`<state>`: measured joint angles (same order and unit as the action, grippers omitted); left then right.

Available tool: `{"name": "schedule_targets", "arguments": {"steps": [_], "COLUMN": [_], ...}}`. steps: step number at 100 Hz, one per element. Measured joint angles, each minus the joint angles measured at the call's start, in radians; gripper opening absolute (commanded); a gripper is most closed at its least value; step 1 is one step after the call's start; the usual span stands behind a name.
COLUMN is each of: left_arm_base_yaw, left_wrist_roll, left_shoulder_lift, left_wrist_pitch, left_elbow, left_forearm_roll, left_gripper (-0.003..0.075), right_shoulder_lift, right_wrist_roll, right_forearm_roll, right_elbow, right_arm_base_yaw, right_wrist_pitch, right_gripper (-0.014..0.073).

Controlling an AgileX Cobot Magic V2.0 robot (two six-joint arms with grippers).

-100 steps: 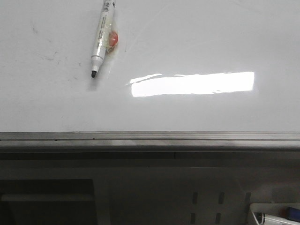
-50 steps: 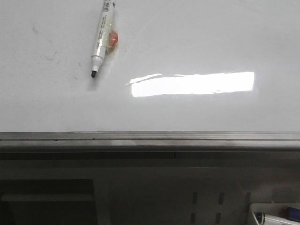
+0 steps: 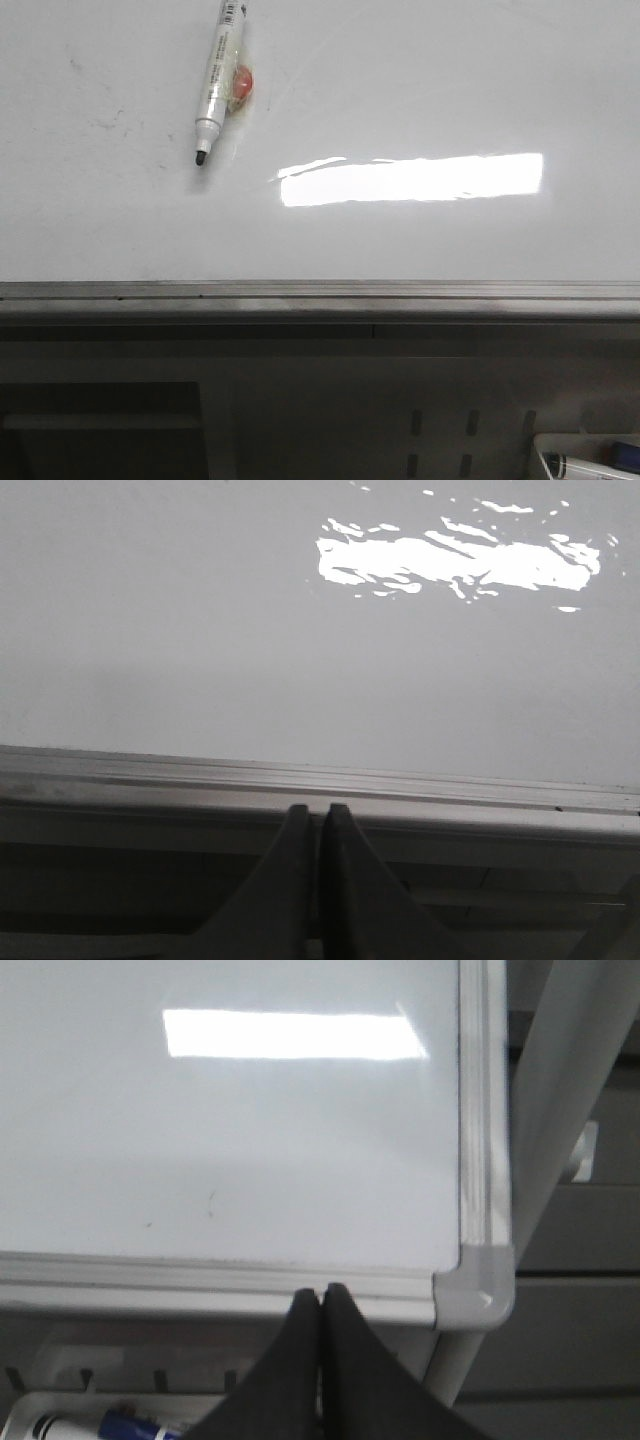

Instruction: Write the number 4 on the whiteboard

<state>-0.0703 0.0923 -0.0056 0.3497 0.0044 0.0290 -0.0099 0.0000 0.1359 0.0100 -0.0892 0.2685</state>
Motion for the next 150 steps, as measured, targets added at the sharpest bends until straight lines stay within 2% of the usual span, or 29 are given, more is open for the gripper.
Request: {"name": "schedule_targets", "arguments": {"steps": [12, 25, 43, 52, 64, 78, 96, 112, 127, 134, 140, 146, 147, 150], "left_arm_base_yaw": [0.000, 0.000, 0.000, 0.000, 0.000, 0.000, 0.000, 0.000, 0.000, 0.000, 0.000, -0.011, -0.015, -0.023], "left_wrist_roll": [0.000, 0.000, 0.000, 0.000, 0.000, 0.000, -0.017, -0.143, -0.247, -0.316, -0.369, -0.403, -0.405, -0.414], "left_shoulder_lift": [0.000, 0.000, 0.000, 0.000, 0.000, 0.000, 0.000, 0.009, 0.138, 0.227, 0.301, 0.374, 0.381, 0.417], "left_wrist_pitch": [-0.002, -0.036, -0.140, -0.164, -0.202, -0.224, -0.228, -0.141, -0.004, 0.067, 0.125, 0.159, 0.166, 0.178], "left_elbow": [0.000, 0.000, 0.000, 0.000, 0.000, 0.000, -0.002, -0.084, -0.231, -0.305, -0.369, -0.417, -0.428, -0.447], "left_forearm_roll": [0.046, 0.304, 0.685, 0.851, 0.941, 0.963, 0.947, 0.810, 0.651, 0.601, 0.573, 0.553, 0.553, 0.547], "left_gripper": [-0.0020, -0.0020, -0.0020, -0.0020, -0.0020, -0.0020, -0.0020, -0.0020, -0.0012, 0.0054, 0.0176, 0.0302, 0.0342, 0.0384], "right_shoulder_lift": [0.000, 0.000, 0.000, 0.000, 0.000, 0.000, 0.000, 0.000, 0.058, 0.104, 0.152, 0.201, 0.207, 0.233], "right_wrist_roll": [0.000, 0.000, 0.000, 0.000, 0.000, 0.000, 0.000, -0.026, -0.184, -0.256, -0.290, -0.308, -0.308, -0.313], "right_forearm_roll": [-0.016, -0.112, -0.384, -0.445, -0.478, -0.482, -0.482, -0.482, -0.482, -0.482, -0.482, -0.482, -0.482, -0.482], "right_elbow": [0.000, 0.000, 0.000, 0.000, 0.000, -0.026, -0.106, -0.209, -0.320, -0.370, -0.411, -0.444, -0.452, -0.467], "right_arm_base_yaw": [0.000, 0.000, 0.000, 0.000, 0.000, 0.000, 0.000, 0.035, 0.125, 0.167, 0.207, 0.242, 0.246, 0.260], "right_wrist_pitch": [-0.198, -0.376, -0.348, -0.308, -0.289, -0.241, -0.100, 0.010, 0.149, 0.217, 0.254, 0.267, 0.270, 0.271], "right_gripper": [-0.0066, -0.0066, -0.0066, -0.0066, -0.0066, -0.0066, -0.0066, -0.0066, -0.0055, 0.0003, 0.0087, 0.0211, 0.0239, 0.0294]}}
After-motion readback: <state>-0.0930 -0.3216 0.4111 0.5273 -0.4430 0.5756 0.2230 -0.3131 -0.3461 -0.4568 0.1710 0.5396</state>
